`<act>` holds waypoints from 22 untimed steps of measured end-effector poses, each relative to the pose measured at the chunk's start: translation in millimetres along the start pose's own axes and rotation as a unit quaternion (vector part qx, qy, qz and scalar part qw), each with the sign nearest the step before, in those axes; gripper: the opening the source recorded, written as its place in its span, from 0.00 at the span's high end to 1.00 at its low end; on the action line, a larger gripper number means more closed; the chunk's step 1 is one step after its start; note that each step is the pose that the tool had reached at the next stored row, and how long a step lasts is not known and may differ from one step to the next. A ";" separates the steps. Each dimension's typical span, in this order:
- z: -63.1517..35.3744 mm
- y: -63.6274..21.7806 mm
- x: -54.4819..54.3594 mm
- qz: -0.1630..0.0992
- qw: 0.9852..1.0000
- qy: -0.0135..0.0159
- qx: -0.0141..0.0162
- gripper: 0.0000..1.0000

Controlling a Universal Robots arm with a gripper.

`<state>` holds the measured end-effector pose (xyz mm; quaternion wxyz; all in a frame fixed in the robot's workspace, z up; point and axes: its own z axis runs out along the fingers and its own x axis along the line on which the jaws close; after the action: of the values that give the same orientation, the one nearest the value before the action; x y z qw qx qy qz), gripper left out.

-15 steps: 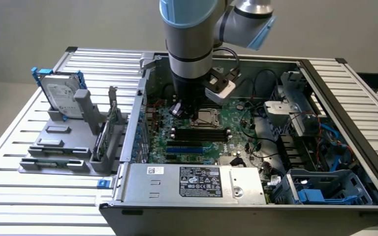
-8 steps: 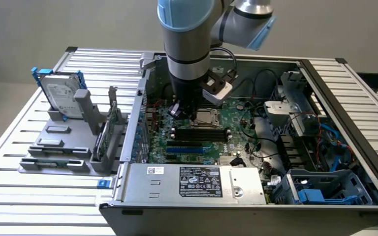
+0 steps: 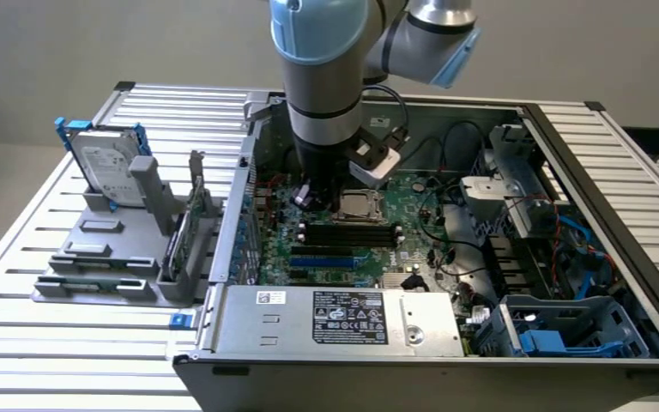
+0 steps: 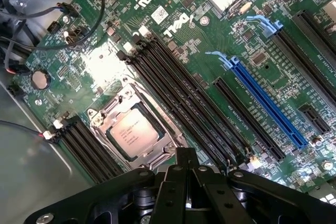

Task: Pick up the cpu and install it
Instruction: 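Install the first cpu locking lever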

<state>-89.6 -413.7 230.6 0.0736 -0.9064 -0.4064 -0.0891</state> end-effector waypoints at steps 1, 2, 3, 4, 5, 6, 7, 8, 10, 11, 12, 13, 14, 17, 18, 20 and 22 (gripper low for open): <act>0.8 -0.1 -0.4 0.000 1.000 0.000 0.000 0.89; 1.7 -0.2 -0.7 0.000 1.000 0.000 0.000 0.89; 2.7 -0.2 -0.9 0.000 1.000 0.000 0.000 0.89; 3.7 -0.3 -1.2 0.000 1.000 0.000 0.000 0.89; 4.6 -0.3 -1.6 0.000 1.000 0.000 0.000 0.89; 5.5 -0.5 -1.9 0.000 1.000 0.000 0.000 0.89; 6.4 -0.7 -2.3 0.000 1.000 0.000 0.000 0.89; 7.3 -0.9 -2.8 0.000 1.000 0.000 0.000 0.89; 9.0 -1.6 -3.9 0.000 1.000 0.000 0.000 0.89; 9.9 -2.0 -4.4 0.000 1.000 0.000 0.000 0.89; 10.7 -2.3 -4.9 0.000 1.000 0.000 0.000 0.89; 11.5 -2.6 -5.3 0.000 1.000 0.000 0.000 0.89; 12.2 -2.7 -5.5 0.000 1.000 0.000 0.000 0.89; 14.7 -3.3 -6.4 0.000 1.000 0.001 0.000 0.89; 15.5 -3.6 -6.6 0.000 1.000 0.001 0.001 0.89; 16.9 -4.1 -6.8 0.000 1.000 0.001 0.001 0.89; 18.3 -4.7 -6.9 0.000 1.000 0.001 0.001 0.89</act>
<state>-95.7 -411.9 211.6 0.0747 -0.9063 -0.4063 -0.0895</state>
